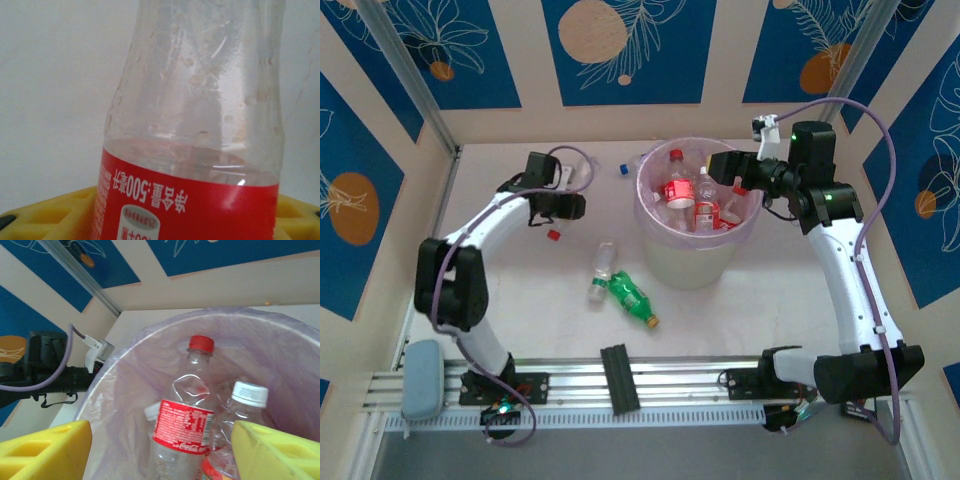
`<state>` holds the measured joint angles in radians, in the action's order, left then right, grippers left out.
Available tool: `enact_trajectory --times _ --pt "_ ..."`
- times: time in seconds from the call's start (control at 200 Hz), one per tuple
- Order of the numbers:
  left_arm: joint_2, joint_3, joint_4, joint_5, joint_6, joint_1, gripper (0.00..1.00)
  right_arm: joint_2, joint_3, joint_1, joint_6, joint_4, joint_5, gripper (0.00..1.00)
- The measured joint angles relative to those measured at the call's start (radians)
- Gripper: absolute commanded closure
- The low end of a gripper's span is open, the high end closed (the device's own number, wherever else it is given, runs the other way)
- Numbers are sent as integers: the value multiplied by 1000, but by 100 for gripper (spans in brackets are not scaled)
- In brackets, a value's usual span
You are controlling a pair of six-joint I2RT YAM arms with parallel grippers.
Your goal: Put the plastic bottles in the bin
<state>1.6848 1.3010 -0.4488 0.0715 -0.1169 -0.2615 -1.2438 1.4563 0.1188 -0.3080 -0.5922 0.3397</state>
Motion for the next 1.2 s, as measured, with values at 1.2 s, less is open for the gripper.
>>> enact_trajectory --times 1.2 --pt "-441 -148 304 196 -272 -355 64 -377 279 338 -188 235 71 32"
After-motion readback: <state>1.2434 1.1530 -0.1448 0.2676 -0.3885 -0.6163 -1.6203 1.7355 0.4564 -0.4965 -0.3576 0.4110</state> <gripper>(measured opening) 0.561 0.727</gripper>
